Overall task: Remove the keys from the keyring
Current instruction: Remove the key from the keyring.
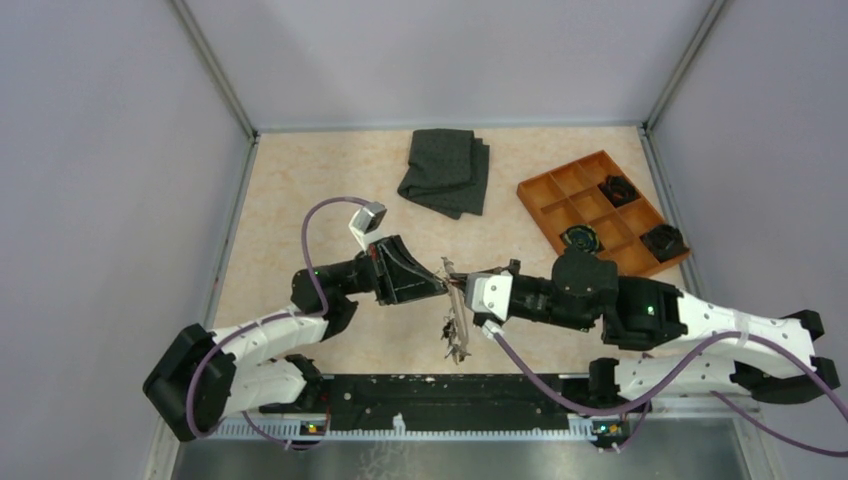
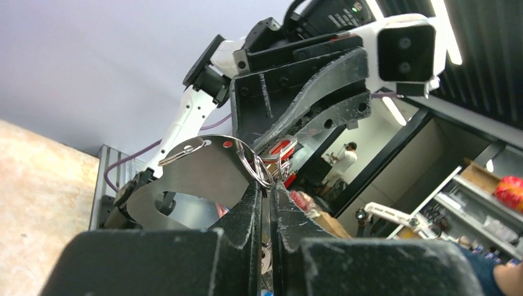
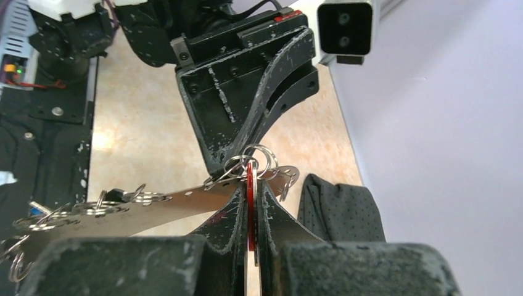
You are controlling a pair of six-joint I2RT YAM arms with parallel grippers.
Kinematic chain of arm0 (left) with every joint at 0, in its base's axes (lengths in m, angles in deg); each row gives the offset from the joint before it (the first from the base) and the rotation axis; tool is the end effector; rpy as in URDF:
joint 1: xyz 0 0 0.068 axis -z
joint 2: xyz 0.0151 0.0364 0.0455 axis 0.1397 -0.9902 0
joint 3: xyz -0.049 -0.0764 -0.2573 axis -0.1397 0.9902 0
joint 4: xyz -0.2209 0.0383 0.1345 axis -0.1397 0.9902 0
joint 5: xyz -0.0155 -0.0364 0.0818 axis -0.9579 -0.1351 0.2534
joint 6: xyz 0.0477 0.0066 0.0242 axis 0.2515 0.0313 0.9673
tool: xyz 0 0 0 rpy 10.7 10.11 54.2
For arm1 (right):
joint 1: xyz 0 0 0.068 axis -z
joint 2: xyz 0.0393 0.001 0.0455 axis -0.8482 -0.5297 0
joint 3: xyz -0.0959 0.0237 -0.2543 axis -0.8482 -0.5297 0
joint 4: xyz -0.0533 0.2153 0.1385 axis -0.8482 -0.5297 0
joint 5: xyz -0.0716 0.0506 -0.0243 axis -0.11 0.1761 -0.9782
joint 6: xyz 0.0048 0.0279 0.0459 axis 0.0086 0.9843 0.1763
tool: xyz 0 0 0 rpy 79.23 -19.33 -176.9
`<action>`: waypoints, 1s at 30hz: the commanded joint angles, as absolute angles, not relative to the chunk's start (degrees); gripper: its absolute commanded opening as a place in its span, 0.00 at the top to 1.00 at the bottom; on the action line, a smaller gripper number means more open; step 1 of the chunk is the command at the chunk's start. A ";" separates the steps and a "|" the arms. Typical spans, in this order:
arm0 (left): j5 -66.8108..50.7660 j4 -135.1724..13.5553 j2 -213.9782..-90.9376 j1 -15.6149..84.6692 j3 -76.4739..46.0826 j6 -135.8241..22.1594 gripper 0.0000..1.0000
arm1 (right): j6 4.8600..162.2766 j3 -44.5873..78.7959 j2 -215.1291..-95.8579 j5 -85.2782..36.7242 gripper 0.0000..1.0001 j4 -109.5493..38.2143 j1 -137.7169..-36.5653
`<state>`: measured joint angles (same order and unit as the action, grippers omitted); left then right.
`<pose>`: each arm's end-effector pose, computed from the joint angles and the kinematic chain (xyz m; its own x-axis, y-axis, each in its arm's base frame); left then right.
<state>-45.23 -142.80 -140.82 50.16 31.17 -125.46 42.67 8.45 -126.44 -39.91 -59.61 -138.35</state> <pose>0.1328 -0.1543 0.3183 -0.7337 -0.2683 -0.6243 0.6692 -0.4445 -0.5955 0.0362 0.1831 0.4246 0.5110 -0.3049 -0.8037 -0.8052 0.1576 -0.5717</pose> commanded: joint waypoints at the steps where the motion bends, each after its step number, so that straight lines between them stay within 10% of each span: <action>1: -40.78 -161.37 -141.87 49.87 33.18 -130.70 1.00 | 41.68 6.83 -126.29 -44.58 1.00 -55.87 -137.91; 30: -27.97 -161.40 -142.05 45.21 42.29 -145.28 1.00 | 32.99 -0.92 -128.20 -57.23 1.00 -48.34 -140.45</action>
